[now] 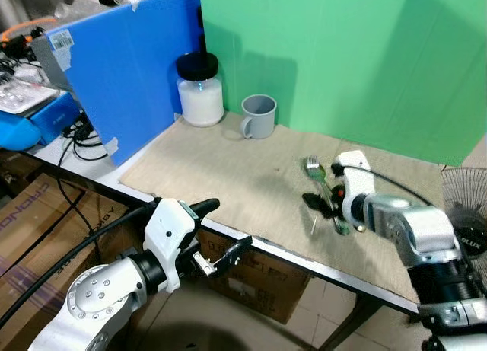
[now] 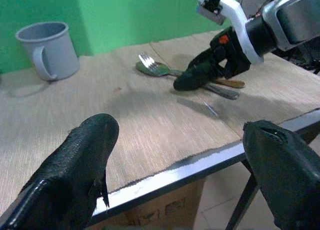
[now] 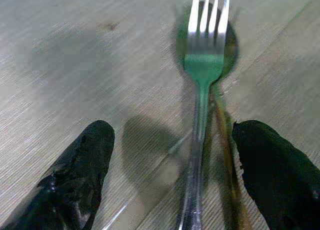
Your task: Setting the table
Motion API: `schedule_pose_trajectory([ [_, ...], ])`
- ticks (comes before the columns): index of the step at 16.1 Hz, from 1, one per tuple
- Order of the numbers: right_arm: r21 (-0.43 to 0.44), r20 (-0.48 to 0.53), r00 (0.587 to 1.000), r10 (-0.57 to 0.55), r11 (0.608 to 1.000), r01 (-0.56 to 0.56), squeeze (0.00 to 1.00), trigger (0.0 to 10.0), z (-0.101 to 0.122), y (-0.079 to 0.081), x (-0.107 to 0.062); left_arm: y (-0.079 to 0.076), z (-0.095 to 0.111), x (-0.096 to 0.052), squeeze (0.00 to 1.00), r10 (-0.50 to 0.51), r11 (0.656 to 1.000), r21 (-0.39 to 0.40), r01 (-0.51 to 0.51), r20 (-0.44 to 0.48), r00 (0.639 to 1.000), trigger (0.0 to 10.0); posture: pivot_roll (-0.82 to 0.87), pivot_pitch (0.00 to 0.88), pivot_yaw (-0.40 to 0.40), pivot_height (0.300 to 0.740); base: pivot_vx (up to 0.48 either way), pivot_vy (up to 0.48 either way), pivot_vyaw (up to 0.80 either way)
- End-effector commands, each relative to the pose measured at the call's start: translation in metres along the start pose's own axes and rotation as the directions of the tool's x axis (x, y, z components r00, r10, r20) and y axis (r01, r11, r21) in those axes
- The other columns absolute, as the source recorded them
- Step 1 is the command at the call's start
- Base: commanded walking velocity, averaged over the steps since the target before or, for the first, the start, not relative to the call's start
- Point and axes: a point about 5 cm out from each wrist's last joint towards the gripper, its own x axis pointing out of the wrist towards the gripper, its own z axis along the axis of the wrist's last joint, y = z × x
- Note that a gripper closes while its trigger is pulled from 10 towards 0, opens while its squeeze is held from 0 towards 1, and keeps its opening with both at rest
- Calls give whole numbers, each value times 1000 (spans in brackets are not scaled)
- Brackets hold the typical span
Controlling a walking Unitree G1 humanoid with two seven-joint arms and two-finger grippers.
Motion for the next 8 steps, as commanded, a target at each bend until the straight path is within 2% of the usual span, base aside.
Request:
schedule_pose_trajectory([
  [1, 21, -12, 1000, -9, 1000, 10, 0, 10000, 0, -3, 0, 0, -1, 1, 0, -13, 1000, -3, 13, -14, 1000, 10000, -31, 22, 28, 740, 0, 0, 0],
  [2, 31, -14, 1000, -13, 999, 13, 0, 9216, 0, -3, 1, 0, -1, 1, 0, -15, 1000, -4, 15, -14, 1000, 10000, -31, 22, 28, 740, 0, 0, 0],
  [3, 42, -17, 1000, -15, 999, 16, 0, 7412, -1, -4, 1, 0, -1, 1, 0, -18, 1000, -4, 18, -15, 1000, 10000, -32, 23, 28, 740, 0, 0, 0],
  [4, 69, -17, 1000, -10, 998, 11, 0, 4078, 0, -4, 1, 0, -1, 1, 0, -22, 1000, -4, 22, -15, 1000, 10000, -31, 23, 27, 740, 0, 0, 0],
  [5, 74, -15, 1000, -8, 997, 9, 0, 2863, 1, -4, 1, 0, -1, 0, 0, -24, 1000, -4, 24, -15, 1000, 10000, -30, 24, 28, 740, 0, 0, 0],
  [6, 81, -7, 1000, -2, 997, 3, 0, 2706, 3, -3, 0, 0, -1, 0, 0, -26, 1000, -2, 26, -15, 1000, 10000, -29, 24, 28, 740, 0, 0, 0],
  [7, 69, 8, 1000, -2, 998, 2, 0, 4039, 8, -3, -2, 0, 0, 0, 0, -25, 1000, 0, 25, -13, 1000, 10000, -29, 24, 27, 740, 0, 0, 0],
  [8, 46, 44, 999, 13, 999, -15, 0, 10000, 14, -2, -5, 0, 0, 0, 0, -26, 1000, 0, 26, -13, 1000, 10000, -29, 24, 27, 740, 0, 0, 0],
])
